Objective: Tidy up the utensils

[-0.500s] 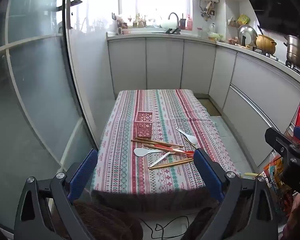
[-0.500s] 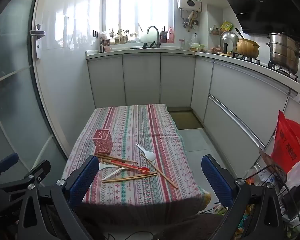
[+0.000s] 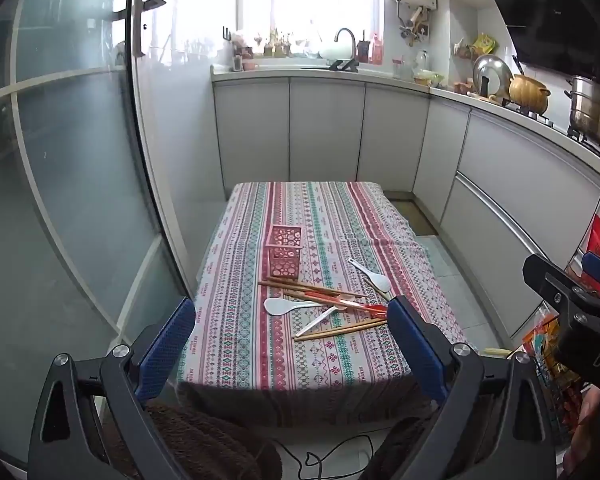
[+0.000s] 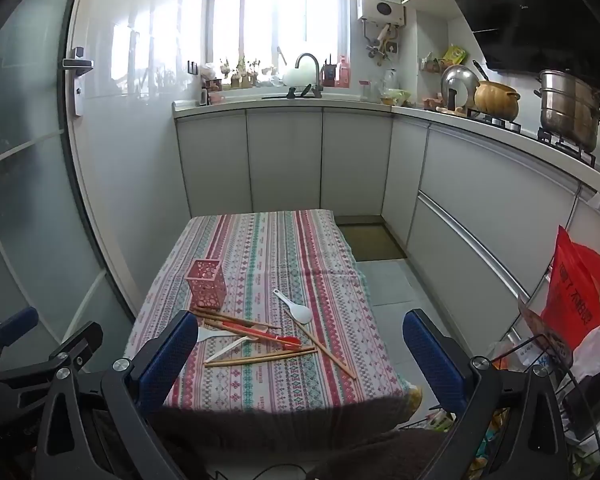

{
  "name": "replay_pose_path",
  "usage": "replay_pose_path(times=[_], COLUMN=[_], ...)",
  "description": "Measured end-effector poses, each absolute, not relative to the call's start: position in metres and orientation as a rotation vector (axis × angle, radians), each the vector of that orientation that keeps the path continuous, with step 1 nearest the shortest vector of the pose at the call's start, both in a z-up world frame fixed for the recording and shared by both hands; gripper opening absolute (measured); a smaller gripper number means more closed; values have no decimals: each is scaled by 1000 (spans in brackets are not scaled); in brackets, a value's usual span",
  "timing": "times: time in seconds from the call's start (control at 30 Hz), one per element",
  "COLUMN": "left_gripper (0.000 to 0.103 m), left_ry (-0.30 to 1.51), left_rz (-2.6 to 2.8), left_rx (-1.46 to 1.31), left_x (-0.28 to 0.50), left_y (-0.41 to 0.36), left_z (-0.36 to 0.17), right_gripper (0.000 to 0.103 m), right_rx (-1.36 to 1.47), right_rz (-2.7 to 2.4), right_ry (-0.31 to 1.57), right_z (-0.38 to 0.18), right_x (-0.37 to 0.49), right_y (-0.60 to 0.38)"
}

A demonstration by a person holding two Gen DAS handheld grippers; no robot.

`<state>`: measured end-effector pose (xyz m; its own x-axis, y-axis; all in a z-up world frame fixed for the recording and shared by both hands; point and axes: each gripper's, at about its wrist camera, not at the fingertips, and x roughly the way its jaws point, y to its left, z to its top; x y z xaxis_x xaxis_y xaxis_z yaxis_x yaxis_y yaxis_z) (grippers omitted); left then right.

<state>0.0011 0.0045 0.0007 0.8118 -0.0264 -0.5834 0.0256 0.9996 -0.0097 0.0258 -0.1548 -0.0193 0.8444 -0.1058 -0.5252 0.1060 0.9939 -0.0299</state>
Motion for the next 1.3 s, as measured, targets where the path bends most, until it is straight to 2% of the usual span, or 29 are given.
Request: replay_pose_path(times=[1.3], left_gripper=[98], left_ry=[613], left_rz=[-20], left_rx=[0], left_x=[-1], left_y=[4], left_z=[3], right_gripper=[103], right_rx=[-1], right_rz=[-113], right_ry=[548], right_z=[-17], right_x=[25], right_y=[-153])
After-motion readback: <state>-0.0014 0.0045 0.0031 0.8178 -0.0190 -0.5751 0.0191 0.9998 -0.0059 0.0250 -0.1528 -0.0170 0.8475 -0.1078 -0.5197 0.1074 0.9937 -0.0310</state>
